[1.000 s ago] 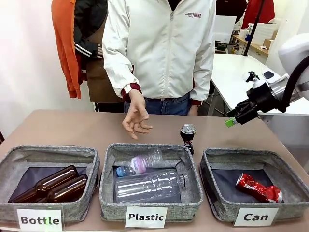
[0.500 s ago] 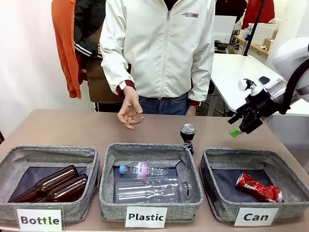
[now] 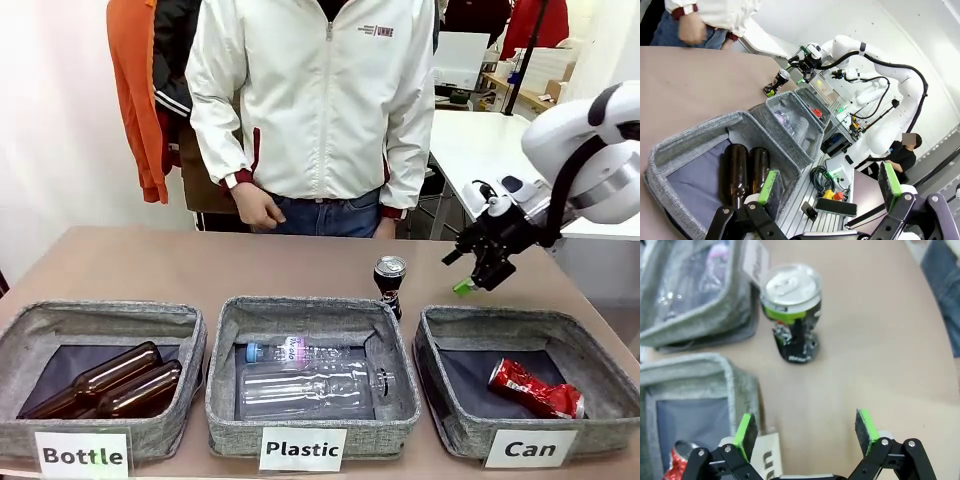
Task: Sort the can waste into the basket.
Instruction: Pick up the can waste from the table and place it in the right Fabric basket.
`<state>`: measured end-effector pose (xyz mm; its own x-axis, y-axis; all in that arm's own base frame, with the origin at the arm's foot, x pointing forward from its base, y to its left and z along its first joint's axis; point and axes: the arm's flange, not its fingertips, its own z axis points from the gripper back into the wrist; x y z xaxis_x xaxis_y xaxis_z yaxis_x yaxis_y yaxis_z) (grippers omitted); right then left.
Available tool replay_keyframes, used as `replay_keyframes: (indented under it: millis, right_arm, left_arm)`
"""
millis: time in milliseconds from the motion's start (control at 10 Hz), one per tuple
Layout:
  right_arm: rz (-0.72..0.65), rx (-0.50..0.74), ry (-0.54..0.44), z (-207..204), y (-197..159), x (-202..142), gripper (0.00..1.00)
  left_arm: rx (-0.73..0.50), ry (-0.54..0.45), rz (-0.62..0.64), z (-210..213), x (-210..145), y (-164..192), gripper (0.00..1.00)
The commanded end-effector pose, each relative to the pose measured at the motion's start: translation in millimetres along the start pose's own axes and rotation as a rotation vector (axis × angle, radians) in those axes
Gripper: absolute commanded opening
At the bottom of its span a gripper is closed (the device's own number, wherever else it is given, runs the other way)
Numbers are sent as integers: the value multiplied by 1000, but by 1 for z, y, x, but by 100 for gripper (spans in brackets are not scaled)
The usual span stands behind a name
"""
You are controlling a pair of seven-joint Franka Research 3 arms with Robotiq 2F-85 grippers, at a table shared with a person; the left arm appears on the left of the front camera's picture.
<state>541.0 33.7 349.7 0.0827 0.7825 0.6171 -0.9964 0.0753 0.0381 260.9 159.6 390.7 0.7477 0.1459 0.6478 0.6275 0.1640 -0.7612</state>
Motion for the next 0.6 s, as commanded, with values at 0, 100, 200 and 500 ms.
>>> replay_keyframes:
  millis: [0,100,200,500]
  right_arm:
    - [29,-15,-21,-22,-24,-1,100]
    - [37,6,-31,-34,-32,0,100]
    - [82,25,-35,-49,-39,4,100]
    - [77,118,-44,-86,-55,-1,100]
  left_arm:
    - [-8,-15,8,-1,3,-5,100]
    - [-8,-15,8,-1,3,-5,100]
    - [-8,-15,8,-1,3,-5,100]
    - [-8,-15,8,-1,3,-5,100]
